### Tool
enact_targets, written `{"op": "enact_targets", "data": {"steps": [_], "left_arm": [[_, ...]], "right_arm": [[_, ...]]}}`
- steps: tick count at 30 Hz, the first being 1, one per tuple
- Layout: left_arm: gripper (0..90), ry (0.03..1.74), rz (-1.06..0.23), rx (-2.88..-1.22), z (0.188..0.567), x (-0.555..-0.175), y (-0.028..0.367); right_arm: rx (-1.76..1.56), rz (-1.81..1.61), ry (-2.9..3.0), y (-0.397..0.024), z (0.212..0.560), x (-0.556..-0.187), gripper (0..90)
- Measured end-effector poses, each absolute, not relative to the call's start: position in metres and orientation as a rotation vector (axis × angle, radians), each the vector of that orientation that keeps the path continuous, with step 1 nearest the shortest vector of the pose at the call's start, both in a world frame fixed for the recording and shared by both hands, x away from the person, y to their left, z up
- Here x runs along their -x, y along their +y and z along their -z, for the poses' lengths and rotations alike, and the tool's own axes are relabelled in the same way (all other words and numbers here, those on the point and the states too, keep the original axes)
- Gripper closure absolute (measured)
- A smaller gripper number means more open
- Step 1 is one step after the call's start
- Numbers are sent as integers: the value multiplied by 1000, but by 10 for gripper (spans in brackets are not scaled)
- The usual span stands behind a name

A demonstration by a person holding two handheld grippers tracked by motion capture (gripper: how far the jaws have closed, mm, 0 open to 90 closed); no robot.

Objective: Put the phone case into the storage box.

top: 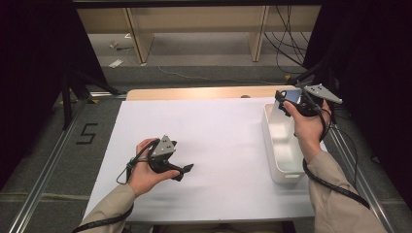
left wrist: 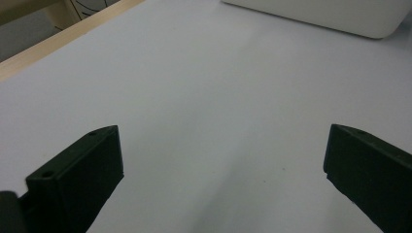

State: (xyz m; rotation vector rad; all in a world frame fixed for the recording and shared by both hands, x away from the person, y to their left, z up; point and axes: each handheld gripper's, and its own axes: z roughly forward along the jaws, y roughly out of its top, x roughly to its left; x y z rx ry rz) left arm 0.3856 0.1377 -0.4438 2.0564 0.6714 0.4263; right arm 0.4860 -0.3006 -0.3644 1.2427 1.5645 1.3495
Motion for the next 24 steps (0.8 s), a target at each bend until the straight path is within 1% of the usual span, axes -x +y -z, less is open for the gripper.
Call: {"op": "enact_targets", "data": {"steps": [24], "left_arm": [[3, 671, -425, -2056, 444, -386, 138]], "right_arm": [[-1242, -1333, 1576, -298, 368, -495, 183]]}}
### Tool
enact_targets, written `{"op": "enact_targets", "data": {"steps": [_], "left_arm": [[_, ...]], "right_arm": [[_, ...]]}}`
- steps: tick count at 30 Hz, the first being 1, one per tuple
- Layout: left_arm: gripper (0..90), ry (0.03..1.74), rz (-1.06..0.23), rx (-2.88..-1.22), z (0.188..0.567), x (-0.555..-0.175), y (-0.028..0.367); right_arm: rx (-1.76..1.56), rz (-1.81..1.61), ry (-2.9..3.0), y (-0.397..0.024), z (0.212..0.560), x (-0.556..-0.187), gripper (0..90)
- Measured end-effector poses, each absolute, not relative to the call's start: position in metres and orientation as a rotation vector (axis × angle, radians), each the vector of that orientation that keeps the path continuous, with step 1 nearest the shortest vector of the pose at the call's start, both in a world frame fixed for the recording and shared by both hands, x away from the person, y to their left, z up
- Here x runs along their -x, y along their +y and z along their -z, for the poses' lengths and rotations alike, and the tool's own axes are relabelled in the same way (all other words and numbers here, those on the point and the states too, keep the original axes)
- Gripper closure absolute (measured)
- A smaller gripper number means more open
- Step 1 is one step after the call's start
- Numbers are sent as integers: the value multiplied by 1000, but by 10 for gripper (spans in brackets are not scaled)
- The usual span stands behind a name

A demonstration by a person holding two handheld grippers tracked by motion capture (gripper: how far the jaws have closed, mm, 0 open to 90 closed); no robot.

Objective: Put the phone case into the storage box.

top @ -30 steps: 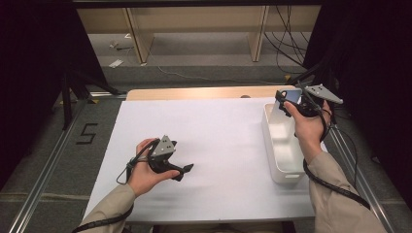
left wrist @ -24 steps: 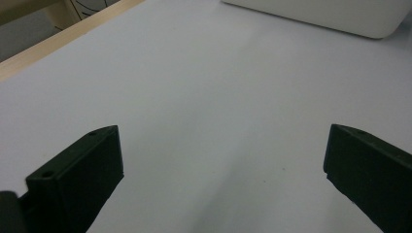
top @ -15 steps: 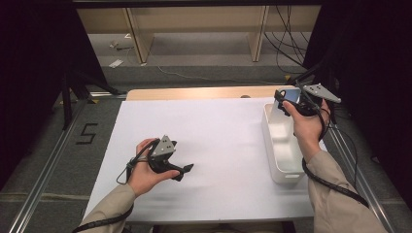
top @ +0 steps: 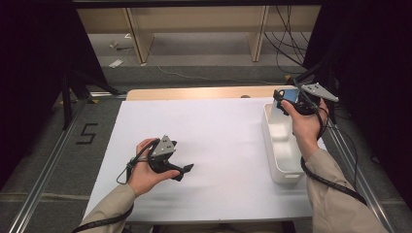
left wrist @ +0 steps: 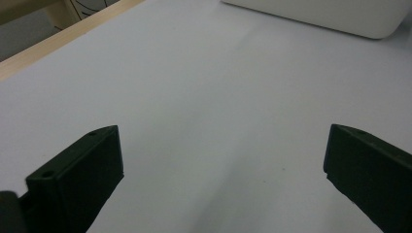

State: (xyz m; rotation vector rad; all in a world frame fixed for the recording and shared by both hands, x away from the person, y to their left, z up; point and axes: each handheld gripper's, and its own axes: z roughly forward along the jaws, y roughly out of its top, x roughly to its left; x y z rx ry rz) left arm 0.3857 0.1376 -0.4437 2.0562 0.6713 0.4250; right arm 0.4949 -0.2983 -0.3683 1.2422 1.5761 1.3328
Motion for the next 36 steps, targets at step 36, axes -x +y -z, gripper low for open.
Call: {"op": "enact_targets", "data": {"steps": [36], "left_arm": [[3, 669, -421, -2056, 444, -386, 137]], "right_arm": [[-1251, -1311, 1592, -297, 376, -509, 182]]}}
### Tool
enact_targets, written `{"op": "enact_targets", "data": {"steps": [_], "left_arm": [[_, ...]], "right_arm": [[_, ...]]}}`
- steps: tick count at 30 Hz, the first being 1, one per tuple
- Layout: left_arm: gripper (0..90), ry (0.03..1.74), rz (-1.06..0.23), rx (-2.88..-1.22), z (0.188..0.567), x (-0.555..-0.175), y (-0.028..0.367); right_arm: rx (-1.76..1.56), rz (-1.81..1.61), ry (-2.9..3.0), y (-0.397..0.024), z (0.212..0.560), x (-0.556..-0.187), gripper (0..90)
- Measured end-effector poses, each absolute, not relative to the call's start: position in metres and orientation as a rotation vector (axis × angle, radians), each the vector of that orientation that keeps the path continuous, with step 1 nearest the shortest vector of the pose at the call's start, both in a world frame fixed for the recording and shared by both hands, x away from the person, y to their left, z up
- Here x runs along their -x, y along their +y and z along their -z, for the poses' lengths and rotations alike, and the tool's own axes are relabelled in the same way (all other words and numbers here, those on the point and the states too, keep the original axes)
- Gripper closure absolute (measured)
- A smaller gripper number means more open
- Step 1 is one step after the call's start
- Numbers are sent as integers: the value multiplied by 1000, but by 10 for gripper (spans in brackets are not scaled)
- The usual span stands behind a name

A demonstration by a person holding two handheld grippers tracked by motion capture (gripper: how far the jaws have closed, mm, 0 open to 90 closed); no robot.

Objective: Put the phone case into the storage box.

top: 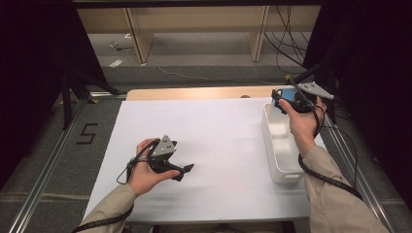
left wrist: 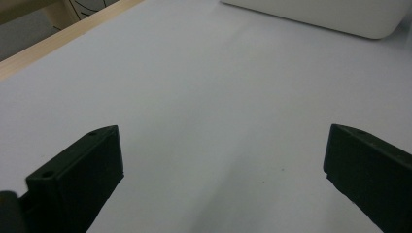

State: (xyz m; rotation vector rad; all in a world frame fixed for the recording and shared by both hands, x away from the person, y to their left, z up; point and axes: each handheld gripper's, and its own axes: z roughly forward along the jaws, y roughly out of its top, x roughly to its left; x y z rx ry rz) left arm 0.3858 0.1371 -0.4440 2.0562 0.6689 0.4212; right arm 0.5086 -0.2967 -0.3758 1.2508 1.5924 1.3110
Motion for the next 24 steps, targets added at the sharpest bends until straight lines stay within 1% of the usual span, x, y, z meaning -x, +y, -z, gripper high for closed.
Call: {"op": "enact_targets", "data": {"steps": [24], "left_arm": [[3, 669, -421, -2055, 444, -386, 137]], "right_arm": [[-1257, -1293, 1606, -296, 381, -517, 183]]}}
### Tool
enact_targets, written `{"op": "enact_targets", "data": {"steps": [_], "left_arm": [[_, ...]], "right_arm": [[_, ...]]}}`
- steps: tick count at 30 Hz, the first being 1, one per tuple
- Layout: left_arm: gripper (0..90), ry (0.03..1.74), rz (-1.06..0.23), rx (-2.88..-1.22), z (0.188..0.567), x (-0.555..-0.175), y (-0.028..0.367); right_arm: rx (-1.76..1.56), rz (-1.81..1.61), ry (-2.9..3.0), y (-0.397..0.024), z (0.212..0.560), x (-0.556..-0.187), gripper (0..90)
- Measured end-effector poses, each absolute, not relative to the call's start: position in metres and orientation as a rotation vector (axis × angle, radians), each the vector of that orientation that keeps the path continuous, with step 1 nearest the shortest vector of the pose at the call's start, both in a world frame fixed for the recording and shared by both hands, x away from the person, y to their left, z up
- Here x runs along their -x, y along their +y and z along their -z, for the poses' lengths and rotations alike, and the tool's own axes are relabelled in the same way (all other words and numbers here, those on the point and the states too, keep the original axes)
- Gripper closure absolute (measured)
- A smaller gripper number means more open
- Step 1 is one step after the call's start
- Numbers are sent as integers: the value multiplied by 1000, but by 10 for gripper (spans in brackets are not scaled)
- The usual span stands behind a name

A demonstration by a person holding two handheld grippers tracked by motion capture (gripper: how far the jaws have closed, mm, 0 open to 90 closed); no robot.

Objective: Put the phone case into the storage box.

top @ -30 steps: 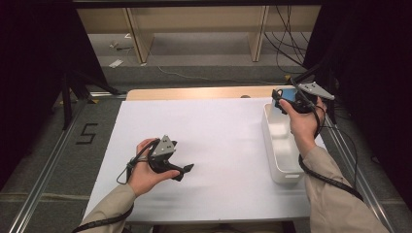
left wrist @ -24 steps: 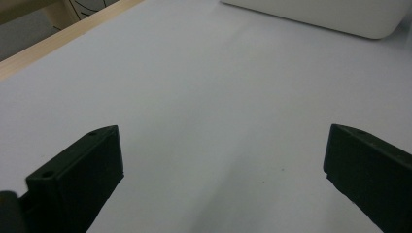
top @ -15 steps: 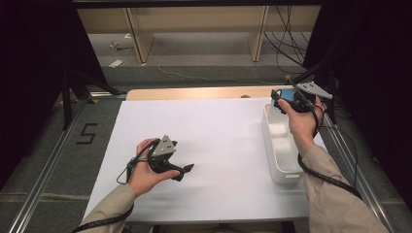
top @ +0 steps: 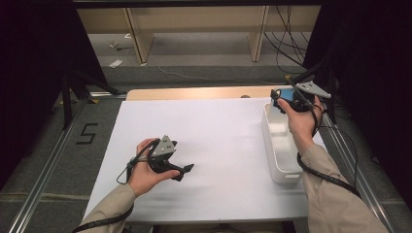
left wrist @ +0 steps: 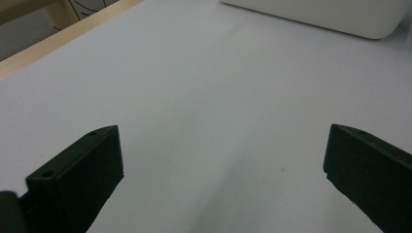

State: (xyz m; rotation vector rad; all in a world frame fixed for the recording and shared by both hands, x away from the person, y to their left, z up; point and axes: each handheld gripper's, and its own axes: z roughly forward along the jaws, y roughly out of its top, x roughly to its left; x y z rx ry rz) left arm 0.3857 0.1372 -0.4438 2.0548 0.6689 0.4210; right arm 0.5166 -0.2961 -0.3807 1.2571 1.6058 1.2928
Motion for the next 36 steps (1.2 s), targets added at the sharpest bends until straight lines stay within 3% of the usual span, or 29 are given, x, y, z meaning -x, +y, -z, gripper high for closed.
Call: {"op": "enact_targets", "data": {"steps": [36], "left_arm": [[3, 669, -422, -2056, 444, -386, 138]], "right_arm": [[-1273, -1243, 1635, -294, 393, -532, 182]]}}
